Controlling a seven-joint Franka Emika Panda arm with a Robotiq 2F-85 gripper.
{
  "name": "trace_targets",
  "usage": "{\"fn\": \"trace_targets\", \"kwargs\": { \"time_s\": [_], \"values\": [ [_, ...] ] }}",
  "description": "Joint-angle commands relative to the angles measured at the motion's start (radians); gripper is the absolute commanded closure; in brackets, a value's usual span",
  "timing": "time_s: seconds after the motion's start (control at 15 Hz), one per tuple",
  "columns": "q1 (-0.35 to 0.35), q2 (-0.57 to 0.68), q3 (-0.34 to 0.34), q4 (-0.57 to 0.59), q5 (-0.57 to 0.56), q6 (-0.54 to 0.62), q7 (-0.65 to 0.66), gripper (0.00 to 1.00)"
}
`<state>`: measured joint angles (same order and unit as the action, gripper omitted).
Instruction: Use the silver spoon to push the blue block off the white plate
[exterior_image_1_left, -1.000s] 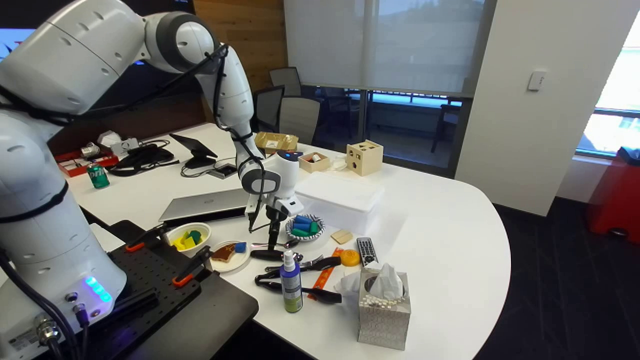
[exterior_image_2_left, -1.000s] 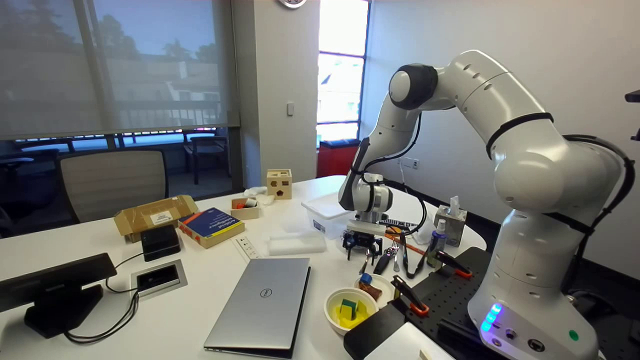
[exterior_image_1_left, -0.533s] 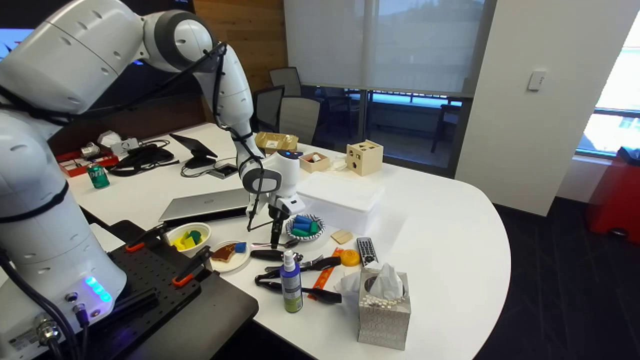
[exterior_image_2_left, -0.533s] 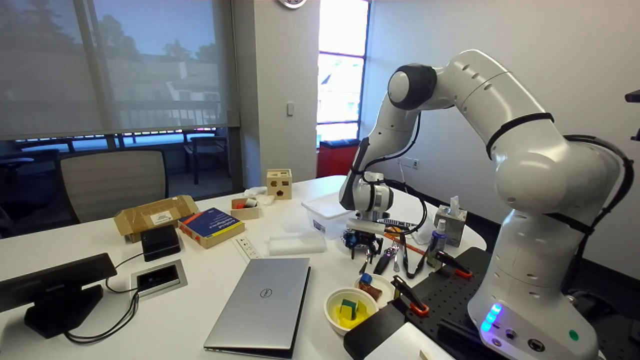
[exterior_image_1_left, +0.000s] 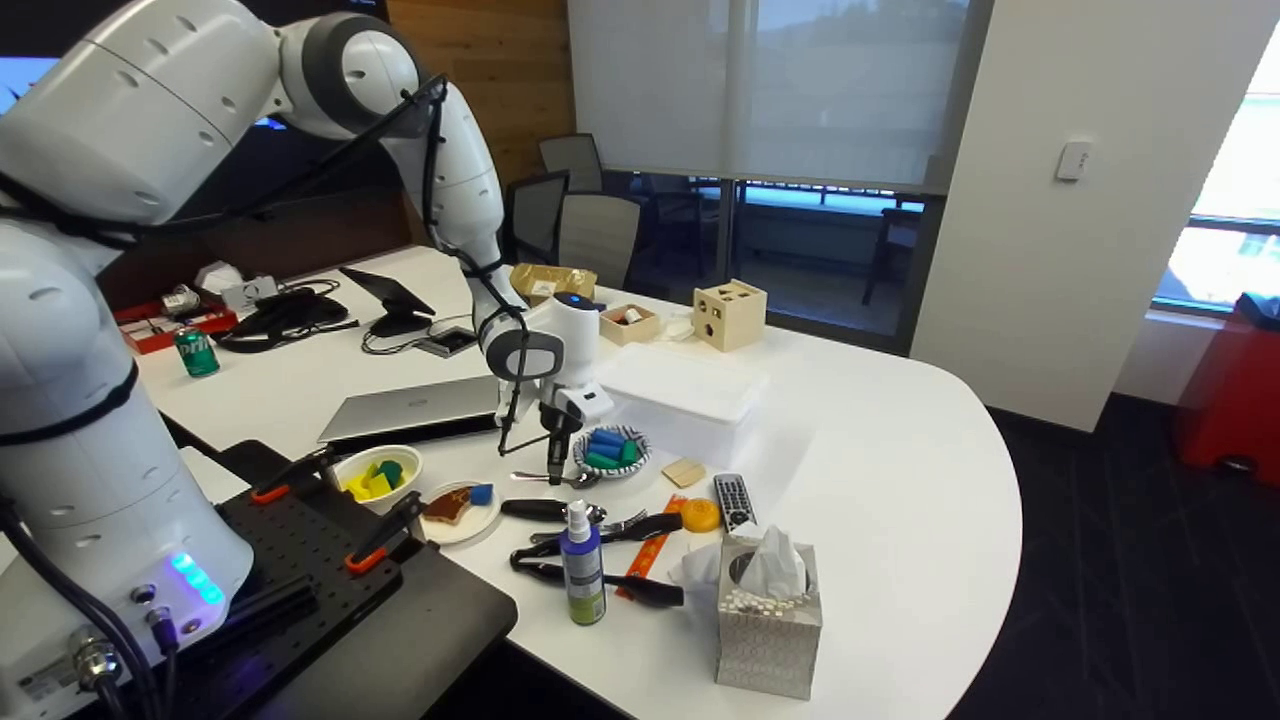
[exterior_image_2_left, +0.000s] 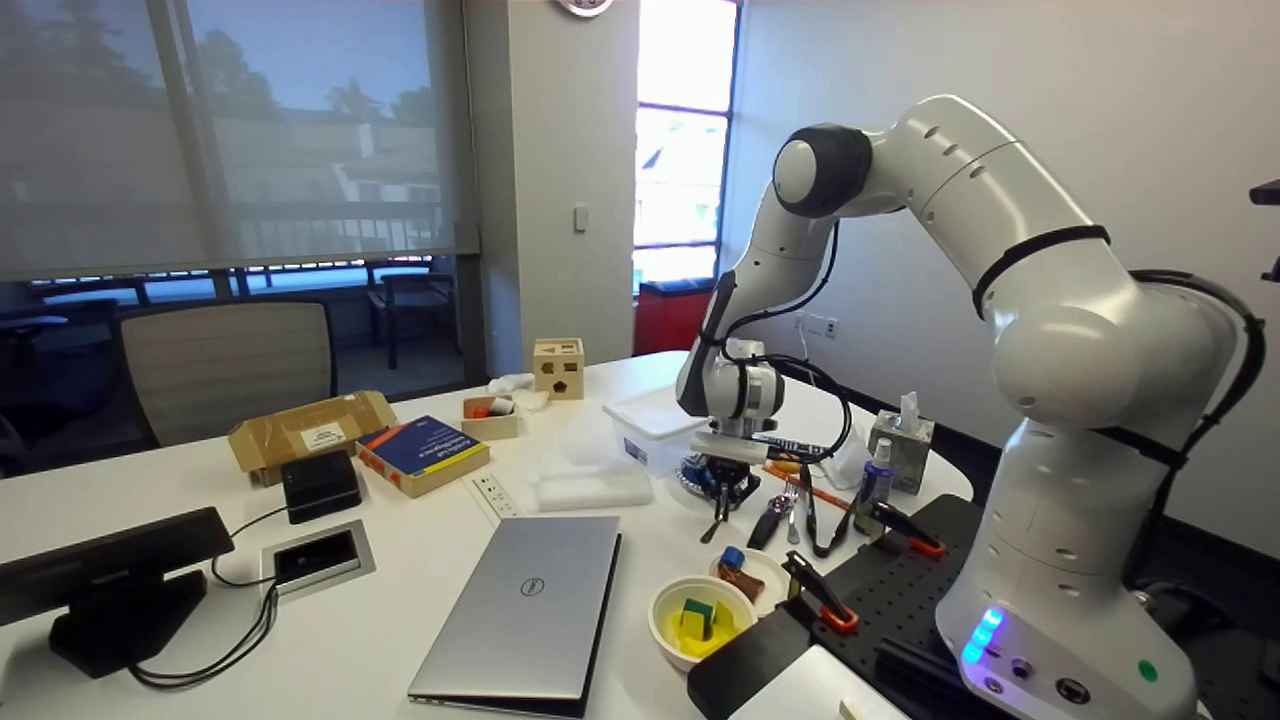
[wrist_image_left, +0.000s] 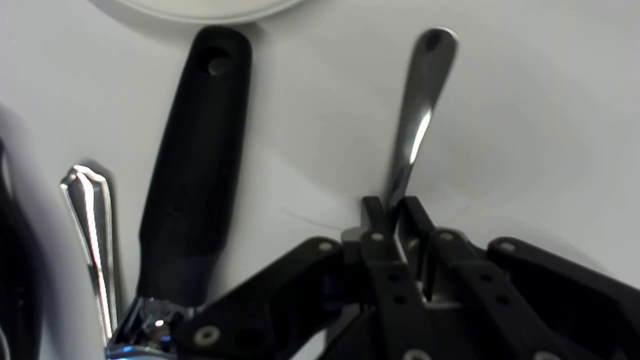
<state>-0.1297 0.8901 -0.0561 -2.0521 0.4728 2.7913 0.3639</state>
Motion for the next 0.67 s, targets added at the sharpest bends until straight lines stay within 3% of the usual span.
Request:
{"fn": "trace_targets", "kwargs": {
  "time_s": [0.0,0.33,0.6],
  "values": [
    [0.014,0.010,-0.011,0.001,-0.008,0.017,0.030,1.00],
    [-0.006,-0.006,0.008,-0.013,-0.003,0.003,0.009,0.98],
    [-0.095,-0.076,0.082,-0.080,0.032,0.014,-0.070,0.98]
  ]
}}
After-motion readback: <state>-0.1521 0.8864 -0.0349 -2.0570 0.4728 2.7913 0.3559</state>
